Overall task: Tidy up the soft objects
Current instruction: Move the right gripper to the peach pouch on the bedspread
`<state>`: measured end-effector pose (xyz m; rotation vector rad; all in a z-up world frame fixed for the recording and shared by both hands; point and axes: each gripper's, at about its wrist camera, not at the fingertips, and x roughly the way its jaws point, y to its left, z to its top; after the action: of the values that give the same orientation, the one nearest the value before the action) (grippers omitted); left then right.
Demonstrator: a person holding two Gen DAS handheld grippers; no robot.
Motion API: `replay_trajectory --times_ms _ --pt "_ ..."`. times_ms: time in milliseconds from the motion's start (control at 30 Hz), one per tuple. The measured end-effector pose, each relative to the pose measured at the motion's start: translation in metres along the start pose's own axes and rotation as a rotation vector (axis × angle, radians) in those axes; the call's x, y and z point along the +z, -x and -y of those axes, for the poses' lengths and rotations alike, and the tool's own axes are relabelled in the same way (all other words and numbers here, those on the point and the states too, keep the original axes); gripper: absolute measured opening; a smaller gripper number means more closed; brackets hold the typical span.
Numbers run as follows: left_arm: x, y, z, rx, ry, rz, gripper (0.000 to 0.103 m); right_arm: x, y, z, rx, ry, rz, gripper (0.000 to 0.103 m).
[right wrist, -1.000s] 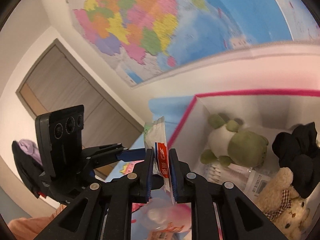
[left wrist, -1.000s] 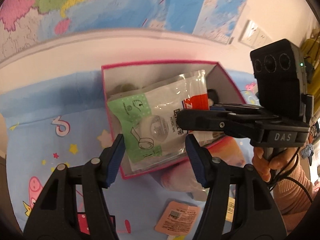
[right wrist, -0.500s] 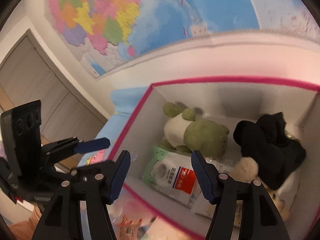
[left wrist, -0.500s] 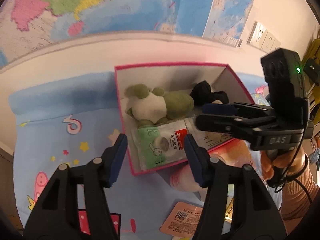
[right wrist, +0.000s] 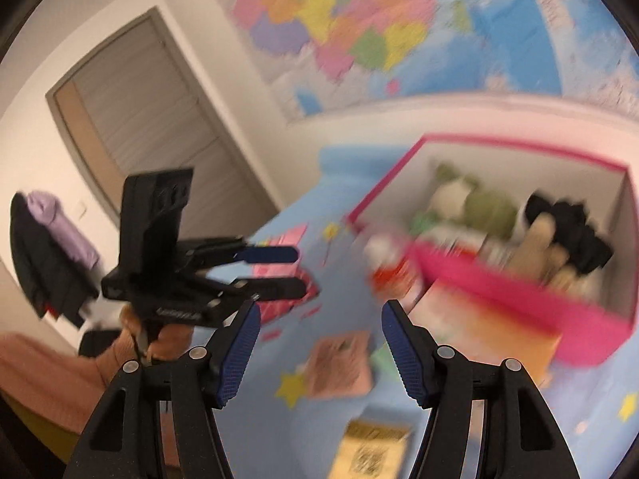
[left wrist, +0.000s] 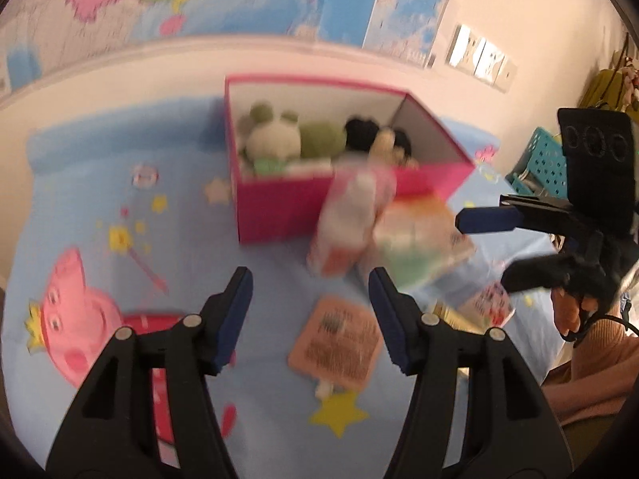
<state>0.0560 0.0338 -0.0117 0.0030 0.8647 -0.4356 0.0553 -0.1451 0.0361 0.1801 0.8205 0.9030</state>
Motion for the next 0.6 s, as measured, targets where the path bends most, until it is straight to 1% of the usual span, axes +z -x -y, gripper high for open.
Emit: replay_trajectory --times_ms 67,133,233,467,600 --pt "-0.016 -0.004 -0.001 -0.011 0.019 -0.029 0.062 -0.013 -0.012 -0.006 -0.004 0.009 -0.041 0.065" --pt "-0.029 -0.008 -0.003 -0.023 0.035 -0.056 0.062 -0.026 -0.03 -0.004 0.004 -0.027 -0.092 0.064" --pt "-0.046 -0.014 -0.003 -0.027 0.054 -0.088 0.062 -0.04 -0.053 0.001 -0.035 -0.069 -0.153 0.064" --pt "-0.075 -0.022 -0.009 -0.058 0.111 -0.141 0.062 -0.048 -0.079 0.007 -0.088 -0.126 -0.193 0.064" --pt "-0.084 -0.023 -0.011 -0.075 0.123 -0.153 0.062 -0.047 -0.092 0.009 -0.137 -0.138 -0.204 0.067"
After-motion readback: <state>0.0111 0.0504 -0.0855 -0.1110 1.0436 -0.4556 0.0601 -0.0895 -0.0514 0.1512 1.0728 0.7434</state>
